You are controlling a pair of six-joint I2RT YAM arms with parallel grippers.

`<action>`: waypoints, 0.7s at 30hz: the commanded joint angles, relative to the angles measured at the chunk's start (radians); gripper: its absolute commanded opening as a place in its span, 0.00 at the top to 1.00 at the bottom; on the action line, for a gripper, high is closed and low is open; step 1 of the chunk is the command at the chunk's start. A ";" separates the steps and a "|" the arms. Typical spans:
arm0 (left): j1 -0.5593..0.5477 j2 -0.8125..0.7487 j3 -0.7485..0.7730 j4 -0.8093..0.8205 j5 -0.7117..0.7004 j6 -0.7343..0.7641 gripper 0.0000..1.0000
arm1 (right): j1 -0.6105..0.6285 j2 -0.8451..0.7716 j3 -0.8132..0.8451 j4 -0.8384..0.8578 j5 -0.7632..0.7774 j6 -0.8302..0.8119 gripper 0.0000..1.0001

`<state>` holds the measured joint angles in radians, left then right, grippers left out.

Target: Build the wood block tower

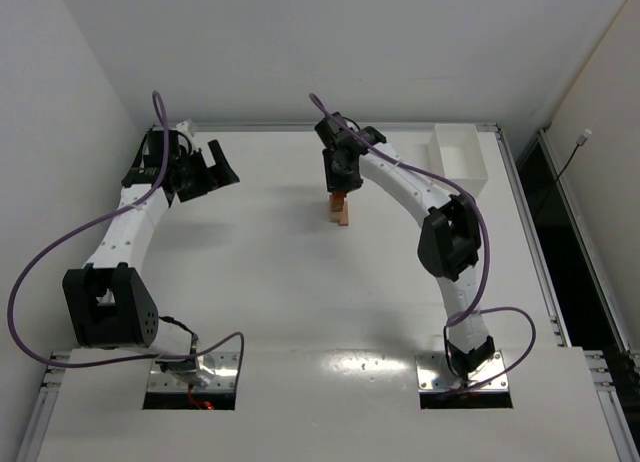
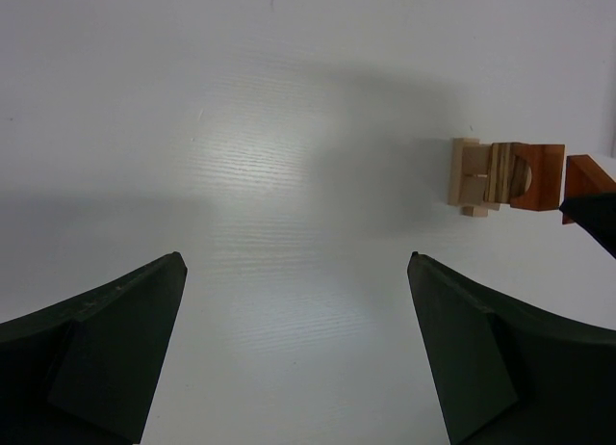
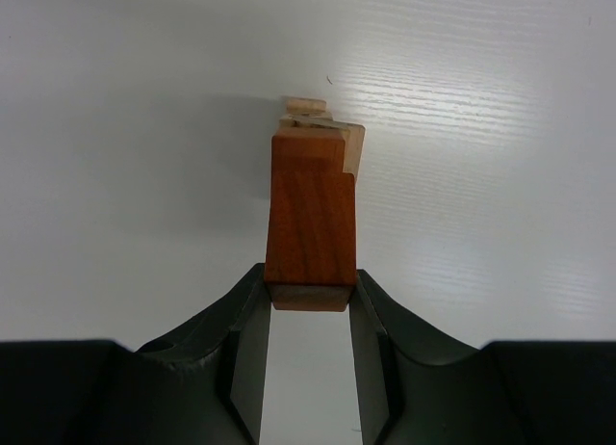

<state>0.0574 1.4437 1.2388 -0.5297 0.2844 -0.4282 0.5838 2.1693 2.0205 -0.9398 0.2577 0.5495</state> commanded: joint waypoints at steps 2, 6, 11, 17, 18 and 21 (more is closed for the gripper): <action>-0.005 0.004 0.031 0.022 0.010 0.003 0.00 | -0.007 0.011 0.044 0.029 -0.005 -0.003 1.00; -0.005 0.004 0.031 0.022 0.010 0.003 0.00 | -0.007 0.020 0.044 0.029 -0.005 -0.003 1.00; -0.005 0.004 0.031 0.022 0.010 0.003 0.00 | -0.007 0.029 0.055 0.038 -0.005 -0.003 1.00; -0.005 0.004 0.031 0.022 0.010 0.003 0.00 | -0.007 0.029 0.064 0.038 -0.005 -0.003 0.92; -0.005 0.004 0.031 0.022 0.010 0.003 0.00 | -0.007 0.038 0.064 0.038 -0.005 -0.003 0.88; -0.005 0.004 0.031 0.022 0.019 0.003 0.00 | -0.007 0.038 0.064 0.038 -0.005 -0.003 0.86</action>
<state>0.0574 1.4437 1.2388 -0.5297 0.2874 -0.4274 0.5838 2.1952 2.0396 -0.9192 0.2535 0.5495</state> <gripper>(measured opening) 0.997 0.307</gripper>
